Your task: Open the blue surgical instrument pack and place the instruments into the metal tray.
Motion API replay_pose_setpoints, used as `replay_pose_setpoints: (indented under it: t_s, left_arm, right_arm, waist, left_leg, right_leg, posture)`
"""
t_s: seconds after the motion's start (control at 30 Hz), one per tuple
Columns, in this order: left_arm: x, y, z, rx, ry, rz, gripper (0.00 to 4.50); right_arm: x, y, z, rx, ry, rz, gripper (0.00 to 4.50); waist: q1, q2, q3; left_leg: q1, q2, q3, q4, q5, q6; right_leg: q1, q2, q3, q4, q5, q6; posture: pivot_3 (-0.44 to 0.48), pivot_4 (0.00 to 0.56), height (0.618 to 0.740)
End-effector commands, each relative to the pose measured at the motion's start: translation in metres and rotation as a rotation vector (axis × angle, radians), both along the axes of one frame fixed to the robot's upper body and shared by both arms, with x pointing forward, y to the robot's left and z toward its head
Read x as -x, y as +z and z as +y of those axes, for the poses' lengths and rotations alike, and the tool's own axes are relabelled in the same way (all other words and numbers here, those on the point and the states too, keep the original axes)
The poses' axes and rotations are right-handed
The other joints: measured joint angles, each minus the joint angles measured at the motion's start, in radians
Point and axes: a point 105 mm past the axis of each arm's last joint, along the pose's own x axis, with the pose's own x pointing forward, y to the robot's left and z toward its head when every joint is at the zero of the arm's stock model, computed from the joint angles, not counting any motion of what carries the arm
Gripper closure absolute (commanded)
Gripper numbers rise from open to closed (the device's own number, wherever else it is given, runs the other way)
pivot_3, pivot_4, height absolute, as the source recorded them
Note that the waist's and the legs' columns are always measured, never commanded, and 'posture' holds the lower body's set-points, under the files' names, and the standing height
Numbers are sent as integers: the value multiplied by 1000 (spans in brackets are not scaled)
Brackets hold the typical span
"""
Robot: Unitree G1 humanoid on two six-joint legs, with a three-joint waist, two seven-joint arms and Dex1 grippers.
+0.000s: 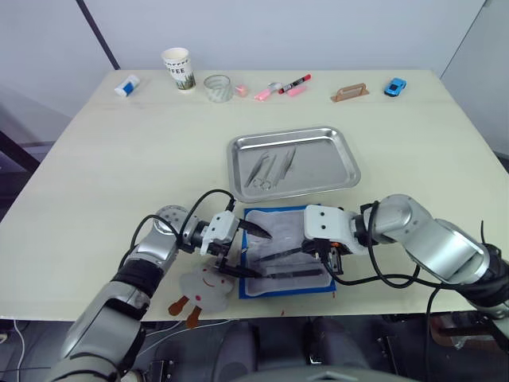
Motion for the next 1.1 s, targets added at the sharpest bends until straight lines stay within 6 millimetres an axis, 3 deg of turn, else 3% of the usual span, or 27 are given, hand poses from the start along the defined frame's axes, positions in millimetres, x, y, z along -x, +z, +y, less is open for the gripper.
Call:
replay_pose_setpoints:
  t_s: [0.03,0.47,1.1]
  left_arm:
    - [18,-27,4,-105,-55,102,0]
    - [17,-27,4,-105,-47,101,0]
    - [15,-28,4,-106,-40,96,0]
  right_arm:
    - [-10,18,-1,-12,11,-141,4476]
    - [-12,21,-6,-18,51,-152,4476]
    - [-11,21,-17,-14,-23,-82,4476]
  waist:
    - [0,0,0]
    - [1,0,0]
    - [2,0,0]
  left_leg:
    - [0,0,0,0,0,0]
    - [0,0,0,0,0,0]
    - [0,0,0,0,0,0]
  right_leg:
    - [0,0,0,0,0,0]
    - [0,0,0,0,0,0]
    - [0,0,0,0,0,0]
  posture:
    - [0,150,725]
    - [0,150,725]
    - [0,150,725]
